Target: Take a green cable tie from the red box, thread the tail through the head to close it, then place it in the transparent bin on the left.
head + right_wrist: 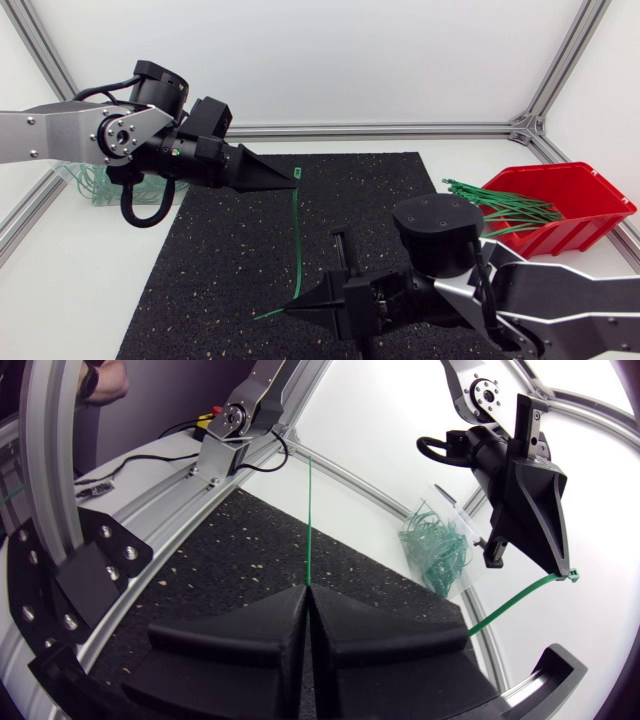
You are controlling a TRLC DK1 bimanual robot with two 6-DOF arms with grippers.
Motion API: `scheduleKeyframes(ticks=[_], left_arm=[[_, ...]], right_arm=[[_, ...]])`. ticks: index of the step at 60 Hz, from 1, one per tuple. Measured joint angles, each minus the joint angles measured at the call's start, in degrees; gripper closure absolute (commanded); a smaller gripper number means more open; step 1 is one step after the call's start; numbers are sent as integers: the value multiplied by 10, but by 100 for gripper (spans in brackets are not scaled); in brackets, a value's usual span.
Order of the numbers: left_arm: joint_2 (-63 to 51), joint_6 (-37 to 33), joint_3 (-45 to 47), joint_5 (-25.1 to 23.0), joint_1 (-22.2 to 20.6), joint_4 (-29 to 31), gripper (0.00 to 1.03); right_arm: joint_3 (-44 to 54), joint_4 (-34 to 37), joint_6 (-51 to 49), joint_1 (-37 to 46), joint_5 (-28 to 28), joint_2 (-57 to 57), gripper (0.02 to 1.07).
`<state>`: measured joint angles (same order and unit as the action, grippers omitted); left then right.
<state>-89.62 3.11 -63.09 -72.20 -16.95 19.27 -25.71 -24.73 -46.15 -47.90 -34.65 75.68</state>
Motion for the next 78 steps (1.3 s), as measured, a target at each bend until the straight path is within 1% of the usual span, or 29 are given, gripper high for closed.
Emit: scheduleKeyframes(ticks=[4,9,14,20,30,35,40,45,50,55,57,60,62,67,70,78], left_arm=[[4,-4,6,0,0,0,99],[12,-11,16,0,0,0,99],[27,-17,30,0,0,-3,99],[49,-17,49,0,-1,-13,99],[94,-19,78,0,-2,-31,99],[119,-18,95,0,-6,-42,99],[143,-13,109,0,-13,-63,99],[174,12,131,2,-20,-108,99],[205,63,163,18,-31,-199,99],[226,142,201,25,-37,-330,99],[230,176,215,35,-39,-383,99],[233,212,229,44,-42,-424,99],[234,229,236,50,-44,-437,99],[234,254,247,57,-49,-447,99],[233,259,251,65,-51,-448,99],[233,269,257,70,-52,-449,99]], right_arm=[[-18,61,26,-11,-3,-33,102],[-43,116,67,-20,-18,-74,102],[-75,170,118,-22,-47,-99,102],[-106,214,173,-20,-86,-115,102],[-159,313,236,-16,-146,-120,102],[-182,343,282,-14,-158,-127,102],[-200,347,355,-7,-167,-140,102],[-210,344,429,1,-169,-158,102],[-210,323,517,9,-174,-176,102],[-210,309,589,17,-176,-188,102],[-210,304,616,20,-177,-191,102],[-210,300,643,23,-179,-193,102],[-210,298,660,23,-182,-193,102],[-214,296,694,23,-194,-187,102],[-220,296,712,23,-200,-183,102],[-239,287,758,23,-208,-171,102]])
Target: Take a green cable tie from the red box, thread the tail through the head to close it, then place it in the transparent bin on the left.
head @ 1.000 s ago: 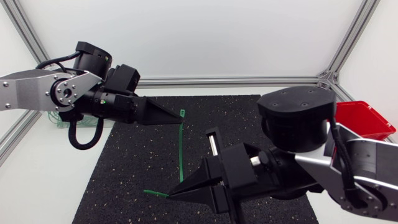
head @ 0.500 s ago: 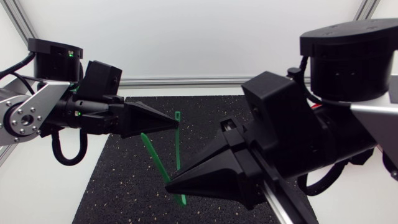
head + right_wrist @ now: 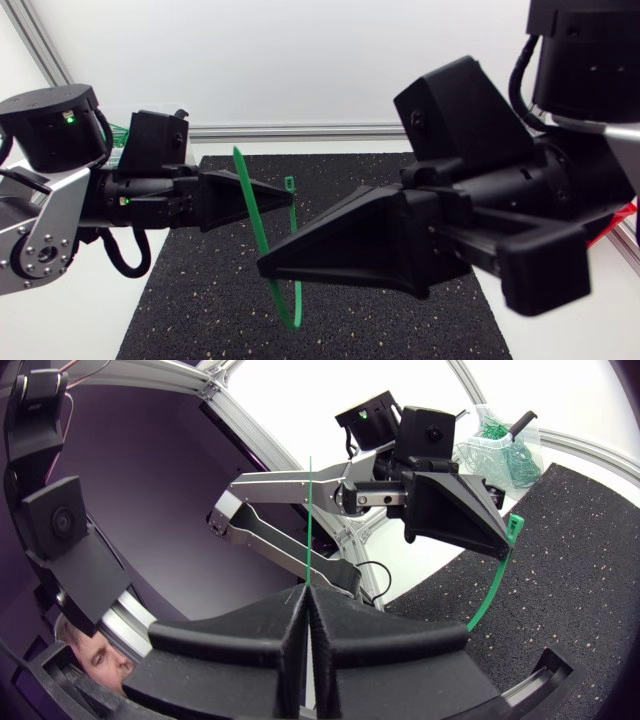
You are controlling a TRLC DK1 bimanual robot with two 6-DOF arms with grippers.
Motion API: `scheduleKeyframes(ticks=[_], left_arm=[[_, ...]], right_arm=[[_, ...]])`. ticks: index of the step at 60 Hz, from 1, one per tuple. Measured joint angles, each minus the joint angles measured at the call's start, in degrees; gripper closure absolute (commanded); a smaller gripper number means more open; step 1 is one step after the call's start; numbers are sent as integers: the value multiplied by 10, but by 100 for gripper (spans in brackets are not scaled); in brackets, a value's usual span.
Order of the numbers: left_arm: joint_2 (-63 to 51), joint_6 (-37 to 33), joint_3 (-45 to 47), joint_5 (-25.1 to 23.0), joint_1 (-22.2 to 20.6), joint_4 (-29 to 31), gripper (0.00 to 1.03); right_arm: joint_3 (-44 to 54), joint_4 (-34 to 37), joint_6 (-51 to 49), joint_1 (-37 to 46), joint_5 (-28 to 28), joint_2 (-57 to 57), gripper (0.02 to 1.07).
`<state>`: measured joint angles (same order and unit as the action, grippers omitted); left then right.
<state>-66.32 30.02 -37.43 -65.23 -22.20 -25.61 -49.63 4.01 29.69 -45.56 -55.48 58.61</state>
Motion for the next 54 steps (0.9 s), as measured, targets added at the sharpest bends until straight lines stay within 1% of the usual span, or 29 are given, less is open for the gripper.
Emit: scheduleKeyframes(ticks=[13,25,33,39,48,54], left_arm=[[-1,0,3,8,0,-1,99],[-10,2,4,13,0,-4,99],[-11,2,4,18,0,-4,99],[-12,2,4,26,0,-10,99],[-13,2,4,31,0,-16,99],[-15,3,4,37,0,-19,99]], right_arm=[[-30,-2,82,9,-14,21,102],[-49,-2,217,46,-28,29,102],[-54,-2,278,71,-50,43,102],[-54,1,300,75,-60,52,102],[-62,26,308,77,-72,62,102],[-70,59,308,82,-86,74,102]])
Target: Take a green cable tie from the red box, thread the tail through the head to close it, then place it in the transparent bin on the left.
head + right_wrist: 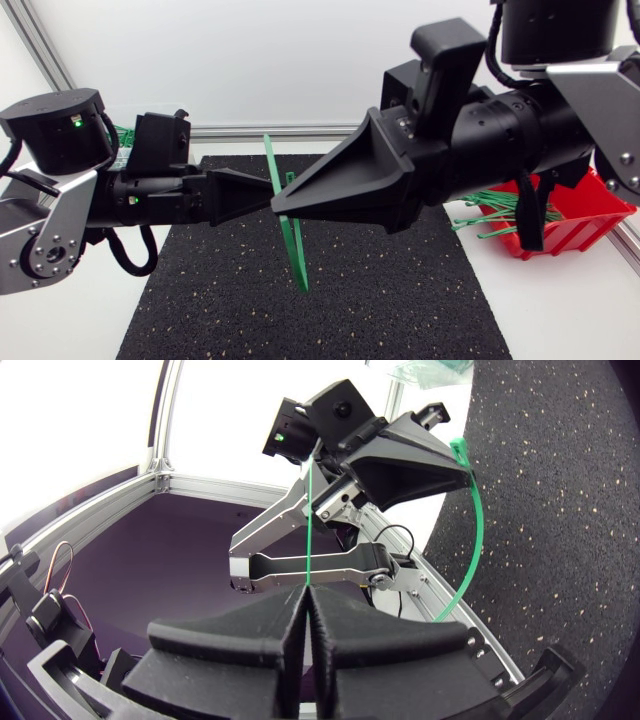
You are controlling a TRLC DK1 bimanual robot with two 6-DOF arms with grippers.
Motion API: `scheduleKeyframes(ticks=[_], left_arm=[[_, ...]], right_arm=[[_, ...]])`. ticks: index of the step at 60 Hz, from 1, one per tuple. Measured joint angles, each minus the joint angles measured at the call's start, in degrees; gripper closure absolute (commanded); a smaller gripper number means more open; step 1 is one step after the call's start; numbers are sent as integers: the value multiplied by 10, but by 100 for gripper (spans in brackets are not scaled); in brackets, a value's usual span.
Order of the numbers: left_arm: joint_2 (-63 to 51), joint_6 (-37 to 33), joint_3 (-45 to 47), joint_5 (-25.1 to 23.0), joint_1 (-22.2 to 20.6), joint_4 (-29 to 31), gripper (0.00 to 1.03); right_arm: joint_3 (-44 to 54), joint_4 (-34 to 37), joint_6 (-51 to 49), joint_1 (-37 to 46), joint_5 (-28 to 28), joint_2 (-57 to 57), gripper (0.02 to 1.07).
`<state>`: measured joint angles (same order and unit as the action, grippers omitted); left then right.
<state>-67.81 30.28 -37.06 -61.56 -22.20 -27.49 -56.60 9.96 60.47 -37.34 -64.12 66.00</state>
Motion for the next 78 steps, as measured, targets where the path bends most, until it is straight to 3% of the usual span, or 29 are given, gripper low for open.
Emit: scheduleKeyframes(ticks=[23,78], left_arm=[[-1,0,1,20,-2,-5,99],[45,0,18,37,-16,-9,99]], right_arm=[[-1,82,1,25,-12,25,102],[-1,85,2,44,-21,42,102]])
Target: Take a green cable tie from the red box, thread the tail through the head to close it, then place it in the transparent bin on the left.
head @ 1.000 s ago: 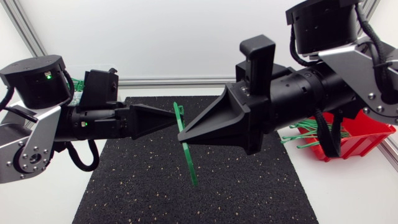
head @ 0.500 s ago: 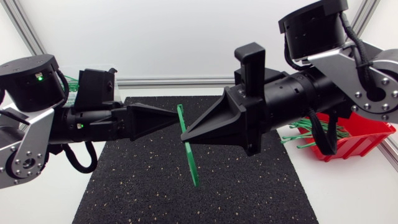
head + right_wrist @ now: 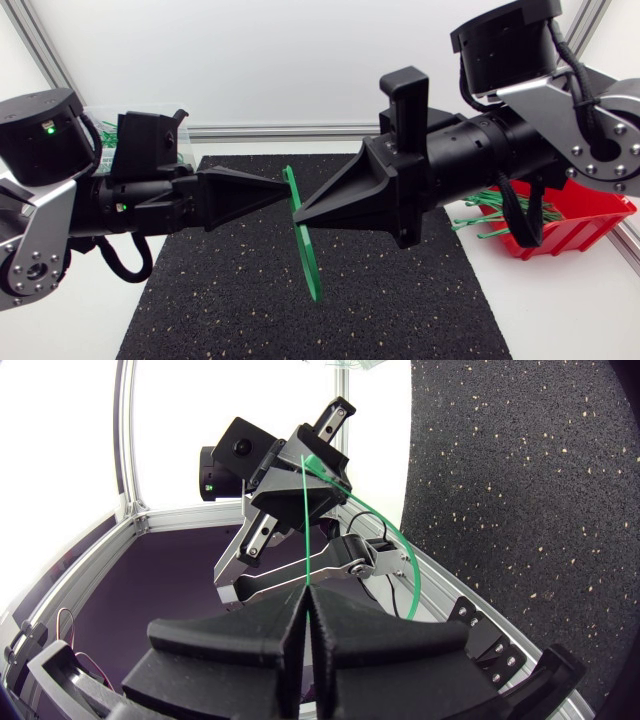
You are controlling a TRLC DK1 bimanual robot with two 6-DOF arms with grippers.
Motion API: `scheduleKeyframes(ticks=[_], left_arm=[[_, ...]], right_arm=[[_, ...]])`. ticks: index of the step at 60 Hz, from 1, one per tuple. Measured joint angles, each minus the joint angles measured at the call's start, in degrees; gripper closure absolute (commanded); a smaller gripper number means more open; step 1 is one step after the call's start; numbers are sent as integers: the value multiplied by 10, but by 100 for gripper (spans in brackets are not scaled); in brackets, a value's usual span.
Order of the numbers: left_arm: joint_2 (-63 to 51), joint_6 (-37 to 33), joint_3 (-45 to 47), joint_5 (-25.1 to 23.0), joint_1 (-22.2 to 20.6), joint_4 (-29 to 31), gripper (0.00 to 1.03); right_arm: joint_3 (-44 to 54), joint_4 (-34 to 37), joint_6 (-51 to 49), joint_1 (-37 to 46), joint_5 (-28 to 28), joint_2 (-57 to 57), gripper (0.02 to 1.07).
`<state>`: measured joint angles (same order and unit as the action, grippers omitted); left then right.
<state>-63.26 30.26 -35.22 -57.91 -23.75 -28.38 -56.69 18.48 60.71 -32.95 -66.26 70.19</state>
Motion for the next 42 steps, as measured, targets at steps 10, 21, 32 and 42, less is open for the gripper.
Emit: scheduleKeyframes(ticks=[10,21,32,42], left_arm=[[0,0,0,2,2,0,99],[0,4,0,2,3,0,99],[2,12,0,4,0,0,99],[19,13,0,15,-11,0,99]], right_arm=[[0,0,0,-7,0,0,102],[0,2,0,-12,0,0,102],[0,2,0,-11,0,-4,102],[0,2,0,-7,0,-9,102]])
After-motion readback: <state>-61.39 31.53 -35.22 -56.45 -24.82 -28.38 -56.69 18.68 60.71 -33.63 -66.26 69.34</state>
